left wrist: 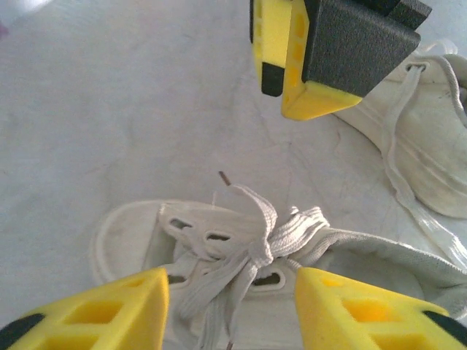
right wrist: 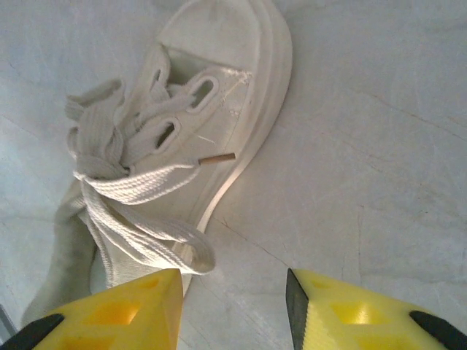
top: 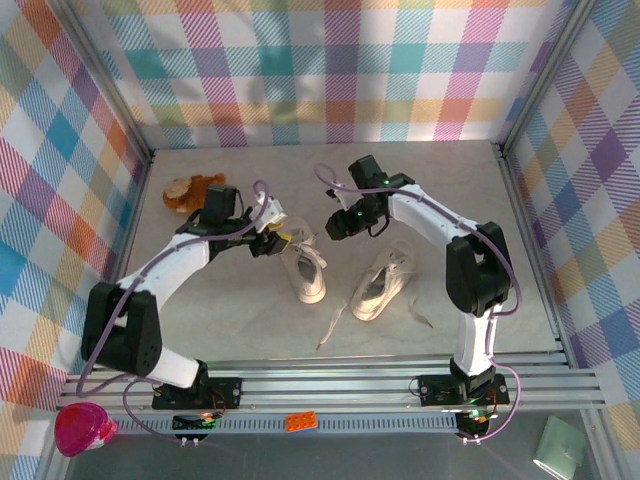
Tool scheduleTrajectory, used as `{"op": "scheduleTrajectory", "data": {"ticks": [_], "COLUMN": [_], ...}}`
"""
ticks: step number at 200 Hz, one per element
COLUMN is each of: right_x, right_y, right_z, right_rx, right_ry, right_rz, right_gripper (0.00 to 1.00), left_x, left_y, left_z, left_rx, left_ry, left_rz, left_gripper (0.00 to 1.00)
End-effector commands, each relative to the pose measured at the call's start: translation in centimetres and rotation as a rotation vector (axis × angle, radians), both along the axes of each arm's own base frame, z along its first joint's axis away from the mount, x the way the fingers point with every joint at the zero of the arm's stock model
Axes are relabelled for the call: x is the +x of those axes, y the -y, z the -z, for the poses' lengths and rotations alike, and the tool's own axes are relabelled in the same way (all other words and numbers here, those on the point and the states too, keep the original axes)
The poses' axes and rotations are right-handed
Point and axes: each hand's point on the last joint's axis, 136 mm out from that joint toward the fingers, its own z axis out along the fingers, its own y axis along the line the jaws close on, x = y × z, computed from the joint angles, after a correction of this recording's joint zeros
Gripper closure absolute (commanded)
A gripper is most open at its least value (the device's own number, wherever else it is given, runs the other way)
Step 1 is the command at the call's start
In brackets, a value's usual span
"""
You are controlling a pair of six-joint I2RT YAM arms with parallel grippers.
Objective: Tie the shoes
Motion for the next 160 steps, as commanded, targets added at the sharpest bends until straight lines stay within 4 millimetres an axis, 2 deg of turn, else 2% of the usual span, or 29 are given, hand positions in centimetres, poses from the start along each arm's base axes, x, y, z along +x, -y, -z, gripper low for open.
{"op": "scheduleTrajectory", "data": {"ticks": [1,14,36,61,89,129,160], "right_x": [-0.6,-1.0,-1.4,-1.0,-0.6,-0.4,-0.4], "right_y": [-1.5,-3.4,-6.5,-8.3,-8.9,-9.4,-9.5], "right_z": [-2.8,-3.1,-3.3,-2.8,-2.1,-0.6,0.3], "right_rx": [0.057,0.091,0.141,0.167,0.168,0.162,0.157], "right_ry": [0.020,0.027,0.018,0.000,-0.002,-0.038,-0.057], "right_rz": [-0.012,-0.071,-0.159,-0.189,-0.229,-0.241,-0.240], "right_gripper": [0.57,0.56,0.56,0.55,0.55,0.54,0.55], "left_x": [-0.6,-1.0,-0.9,-0.4,-0.4,-0.3,-0.1], "left_y": [-1.0,-1.5,-1.9,-2.0,-2.0,-2.1,-1.3], "left_z": [1.1,2.3,4.3,5.7,7.3,8.0,8.5], "left_rx": [0.004,0.025,0.072,0.100,0.135,0.175,0.197], "left_ry": [0.007,0.010,0.016,0.000,-0.040,-0.054,-0.071], "left_rz": [-0.056,-0.077,-0.107,-0.104,-0.081,-0.058,-0.012], "left_gripper": [0.57,0.63,0.63,0.62,0.61,0.61,0.60]}}
